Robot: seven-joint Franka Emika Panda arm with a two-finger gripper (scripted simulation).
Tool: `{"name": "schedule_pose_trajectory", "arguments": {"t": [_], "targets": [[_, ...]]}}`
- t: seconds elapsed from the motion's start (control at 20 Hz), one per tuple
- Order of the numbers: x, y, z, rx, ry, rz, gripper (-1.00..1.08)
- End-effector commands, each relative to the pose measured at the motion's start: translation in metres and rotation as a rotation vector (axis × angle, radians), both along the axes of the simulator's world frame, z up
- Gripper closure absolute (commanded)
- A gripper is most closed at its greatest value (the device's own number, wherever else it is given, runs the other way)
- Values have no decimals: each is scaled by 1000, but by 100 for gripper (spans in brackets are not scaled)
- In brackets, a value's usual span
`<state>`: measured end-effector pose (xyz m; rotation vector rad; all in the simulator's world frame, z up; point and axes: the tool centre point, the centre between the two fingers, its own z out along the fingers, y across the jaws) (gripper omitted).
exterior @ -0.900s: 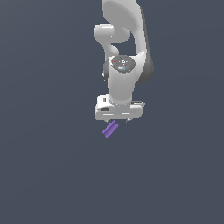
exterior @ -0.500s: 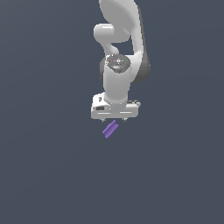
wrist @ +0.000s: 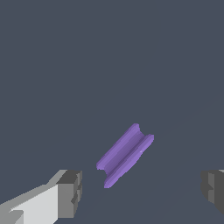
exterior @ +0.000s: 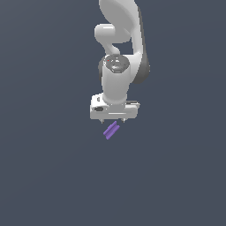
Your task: Pick up the object and move it to a goal position.
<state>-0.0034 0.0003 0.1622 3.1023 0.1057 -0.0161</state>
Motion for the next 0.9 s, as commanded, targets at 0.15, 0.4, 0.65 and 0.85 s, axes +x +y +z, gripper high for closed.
{"name": "schedule_pose_trajectory", "arguments": {"t": [0.15, 0.4, 0.65, 0.85], "targets": [[-2, 0, -5, 4, -1, -40, -92], [-4, -1, -15, 10, -4, -117, -92], [-9, -2, -30, 18, -7, -232, -92], [-14, -4, -44, 25, -10, -352, -92]]}}
